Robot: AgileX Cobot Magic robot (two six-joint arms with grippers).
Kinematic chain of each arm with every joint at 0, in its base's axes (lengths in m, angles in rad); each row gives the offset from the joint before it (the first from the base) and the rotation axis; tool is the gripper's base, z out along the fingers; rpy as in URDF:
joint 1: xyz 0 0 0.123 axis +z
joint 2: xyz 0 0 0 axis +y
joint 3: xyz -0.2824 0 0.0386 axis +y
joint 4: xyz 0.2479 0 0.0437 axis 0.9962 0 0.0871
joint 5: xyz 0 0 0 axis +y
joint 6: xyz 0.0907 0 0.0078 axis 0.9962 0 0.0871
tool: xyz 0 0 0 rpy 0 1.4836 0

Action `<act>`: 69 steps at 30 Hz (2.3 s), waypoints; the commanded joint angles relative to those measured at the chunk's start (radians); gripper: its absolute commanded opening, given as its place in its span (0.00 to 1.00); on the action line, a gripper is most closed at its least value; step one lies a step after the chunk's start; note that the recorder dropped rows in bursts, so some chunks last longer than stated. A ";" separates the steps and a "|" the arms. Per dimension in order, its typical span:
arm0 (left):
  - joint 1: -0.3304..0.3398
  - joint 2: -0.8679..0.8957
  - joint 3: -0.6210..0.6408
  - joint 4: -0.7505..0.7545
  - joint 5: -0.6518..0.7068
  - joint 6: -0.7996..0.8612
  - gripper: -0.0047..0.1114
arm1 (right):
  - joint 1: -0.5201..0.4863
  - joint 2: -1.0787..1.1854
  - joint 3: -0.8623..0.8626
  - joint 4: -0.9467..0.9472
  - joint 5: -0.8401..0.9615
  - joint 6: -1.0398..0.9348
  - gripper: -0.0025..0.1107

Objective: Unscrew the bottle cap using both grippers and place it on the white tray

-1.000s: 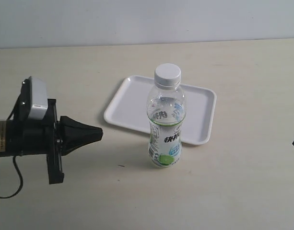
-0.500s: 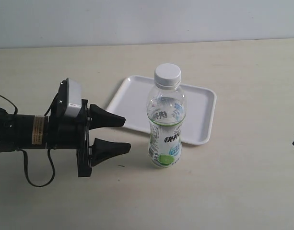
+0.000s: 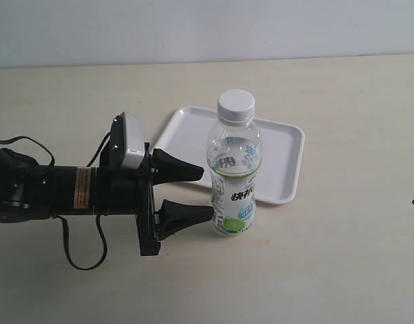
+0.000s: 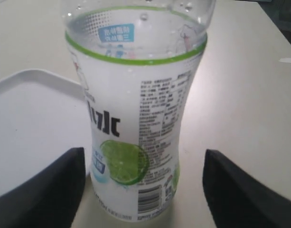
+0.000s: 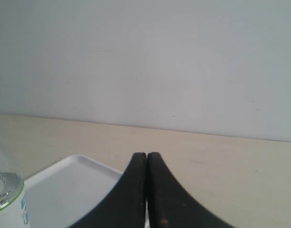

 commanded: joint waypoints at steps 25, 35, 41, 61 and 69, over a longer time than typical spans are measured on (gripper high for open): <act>-0.070 0.100 -0.112 -0.081 0.014 -0.003 0.70 | 0.002 -0.003 0.006 -0.001 -0.006 0.003 0.02; -0.070 0.100 -0.112 -0.081 0.010 -0.003 0.79 | 0.002 -0.003 0.006 -0.001 -0.002 0.003 0.02; -0.072 0.100 -0.112 -0.086 -0.035 -0.003 0.79 | 0.002 -0.003 0.006 -0.001 -0.002 0.003 0.02; -0.164 0.100 -0.112 -0.211 0.028 0.053 0.79 | 0.002 -0.003 0.006 -0.001 -0.002 0.003 0.02; -0.164 0.101 -0.112 -0.222 0.029 0.053 0.79 | 0.002 -0.003 0.006 -0.001 -0.002 0.003 0.02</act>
